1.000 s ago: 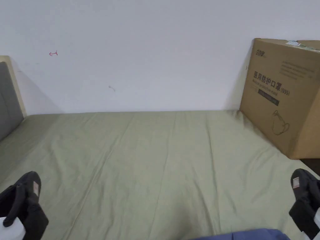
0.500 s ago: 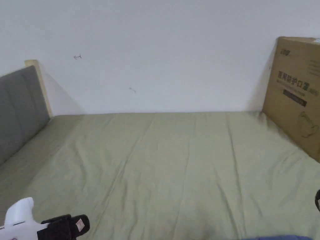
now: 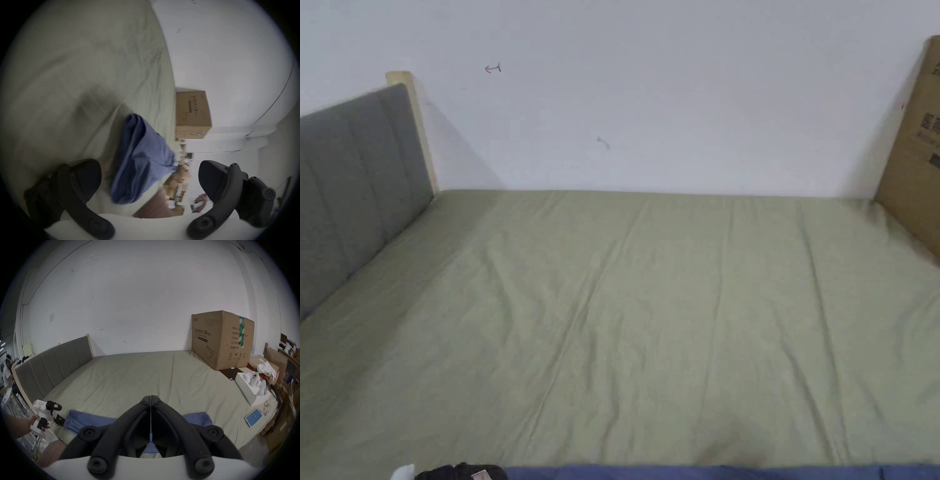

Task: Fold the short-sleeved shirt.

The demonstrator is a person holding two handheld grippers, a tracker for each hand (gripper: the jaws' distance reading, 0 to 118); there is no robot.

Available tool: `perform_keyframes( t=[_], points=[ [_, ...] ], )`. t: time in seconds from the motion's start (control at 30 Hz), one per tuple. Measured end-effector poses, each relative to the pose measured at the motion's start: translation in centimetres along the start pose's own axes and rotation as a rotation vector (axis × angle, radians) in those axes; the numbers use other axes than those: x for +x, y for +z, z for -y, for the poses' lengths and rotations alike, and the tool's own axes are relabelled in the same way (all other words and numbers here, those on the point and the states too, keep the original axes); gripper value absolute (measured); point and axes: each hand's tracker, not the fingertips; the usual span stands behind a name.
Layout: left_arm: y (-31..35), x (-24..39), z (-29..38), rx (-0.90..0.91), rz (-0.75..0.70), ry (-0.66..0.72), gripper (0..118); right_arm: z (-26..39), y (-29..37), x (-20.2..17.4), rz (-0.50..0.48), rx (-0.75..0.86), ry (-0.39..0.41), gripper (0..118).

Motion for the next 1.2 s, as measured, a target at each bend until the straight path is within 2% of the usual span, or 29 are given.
perform_keyframes(
  t=[0.07,0.1,0.13,0.17,0.23,0.27,0.3,0.33,0.4,0.53,0.57,0.63,0.67,0.7,0.73,0.8,0.83,0.87,0.9,0.93,0.97,1.03,1.2],
  points=[
    [-0.8,-0.5,-1.1,-0.034,0.196,0.047,113,-0.3,-0.2,-0.6,-0.014,-0.007,0.014,0],
    [-1.9,-0.7,-1.2,-0.065,0.221,0.083,97,-0.5,-0.2,-0.9,-0.02,-0.012,0.02,0],
    [-2.7,-0.9,-1.3,-0.067,0.173,0.059,58,-0.6,-0.3,-1.2,-0.025,-0.015,0.022,0],
    [-2.7,-0.7,-1.1,-0.048,0.128,0.017,6,-0.7,-0.3,-1.5,-0.03,-0.019,0.024,0],
    [-3.3,-0.7,-1.3,-0.003,-0.027,-0.062,6,-0.8,-0.5,-1.6,-0.045,-0.025,0.014,0],
    [-4.8,-0.7,-1.3,0.003,-0.221,-0.109,6,-0.8,-0.6,-1.7,-0.051,-0.027,0.01,0],
    [-4.3,-1.5,-0.9,-0.039,-0.335,-0.127,6,-0.8,-0.7,-1.9,-0.055,-0.029,0.009,0],
    [-4.0,0.3,-1.0,0.038,-0.144,-0.074,6,-0.7,-0.8,-2.0,-0.059,-0.031,0.009,0],
    [-4.4,2.4,-1.0,0.009,-0.323,-0.205,6,-0.6,-1.0,-2.2,-0.067,-0.04,0.011,0],
    [-1.5,8.2,1.0,0.053,-0.429,-0.337,6,-0.2,-1.3,-2.1,-0.098,-0.044,-0.007,0],
    [-0.4,10.3,1.7,0.086,-0.561,-0.438,6,-0.1,-1.3,-2.0,-0.103,-0.042,-0.019,0],
    [-0.5,14.2,3.8,0.175,-0.994,-0.695,6,0.2,-1.4,-1.8,-0.112,-0.046,-0.045,0],
    [-1.3,15.6,4.9,0.216,-1.15,-0.822,7,0.5,-1.5,-1.6,-0.115,-0.051,-0.055,0],
    [-1.9,16.5,6.0,0.241,-1.163,-0.883,7,0.9,-1.5,-1.5,-0.117,-0.056,-0.065,0],
    [-2.3,17.4,6.4,0.213,-1.05,-0.871,7,1.2,-1.7,-1.2,-0.119,-0.063,-0.075,0],
    [-4.2,18.4,6.8,0.098,-0.643,-0.62,11,1.7,-1.8,-0.6,-0.115,-0.085,-0.096,0],
    [-5.9,18.3,6.8,0.05,-0.512,-0.514,29,1.8,-1.7,-0.3,-0.113,-0.092,-0.107,0],
    [-7.9,18.4,7.3,0.012,-0.431,-0.465,80,1.8,-1.5,0.1,-0.115,-0.093,-0.118,0],
    [-9.8,18.5,7.8,-0.028,-0.399,-0.467,108,1.8,-1.2,0.5,-0.115,-0.09,-0.125,0],
    [-12.1,18.6,8.4,-0.062,-0.389,-0.482,114,1.8,-0.8,0.8,-0.114,-0.084,-0.13,0],
    [-14.4,18.8,8.8,-0.108,-0.4,-0.504,110,1.7,-0.4,1.2,-0.11,-0.076,-0.13,0],
    [-16.2,19.7,9.9,-0.123,-0.384,-0.568,110,1.4,0.2,1.9,-0.097,-0.063,-0.118,0],
    [-14.1,20.9,10.2,-0.066,-0.409,-0.615,111,1.5,1.3,3.2,-0.068,-0.037,-0.089,0]
  ],
)
